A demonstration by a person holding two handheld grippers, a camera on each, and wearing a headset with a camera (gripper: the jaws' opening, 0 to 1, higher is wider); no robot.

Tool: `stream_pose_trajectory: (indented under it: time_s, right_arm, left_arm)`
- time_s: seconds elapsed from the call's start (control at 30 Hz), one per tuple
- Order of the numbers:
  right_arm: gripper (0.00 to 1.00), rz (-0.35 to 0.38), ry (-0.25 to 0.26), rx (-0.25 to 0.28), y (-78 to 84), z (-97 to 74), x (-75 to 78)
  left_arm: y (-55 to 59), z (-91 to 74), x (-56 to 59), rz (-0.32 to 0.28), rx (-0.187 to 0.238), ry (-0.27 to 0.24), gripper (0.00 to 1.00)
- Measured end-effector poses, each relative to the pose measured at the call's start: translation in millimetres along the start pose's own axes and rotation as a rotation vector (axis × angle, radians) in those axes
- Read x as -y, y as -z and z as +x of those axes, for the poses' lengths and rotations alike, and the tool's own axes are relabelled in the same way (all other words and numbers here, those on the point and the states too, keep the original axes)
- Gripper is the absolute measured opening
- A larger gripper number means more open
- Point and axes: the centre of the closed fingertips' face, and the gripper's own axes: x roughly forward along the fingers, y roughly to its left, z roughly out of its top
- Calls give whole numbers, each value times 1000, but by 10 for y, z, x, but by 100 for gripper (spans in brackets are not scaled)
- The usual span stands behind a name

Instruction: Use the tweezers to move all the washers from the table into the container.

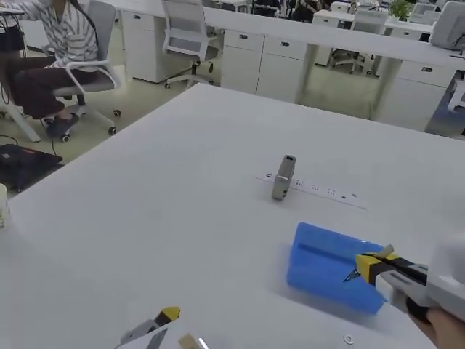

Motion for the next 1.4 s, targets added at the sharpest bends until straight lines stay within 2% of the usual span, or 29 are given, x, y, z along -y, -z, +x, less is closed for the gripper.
stream_pose_trajectory:
  time_s: [0.27,0.4,0.57,0.93,1.0,1.17,1.4]
  right_arm:
    - [2,47,27,-42,305,-158,-19]
    - [2,60,29,-88,482,-135,-4]
    - [2,62,22,-141,624,-82,-16]
    - [2,63,19,-179,798,11,20]
    - [2,61,23,-161,776,23,38]
    - [2,45,23,-171,782,44,65]
    - [2,72,10,-162,799,27,0]
  left_arm:
    - [2,7,14,8,-4,6,90]
    - [8,10,17,8,-7,7,90]
    - [14,12,16,9,-10,7,90]
    - [21,21,23,5,-15,13,89]
    - [25,21,18,6,-16,11,89]
    - [35,22,18,8,-22,10,89]
    - [38,22,29,14,-25,15,89]
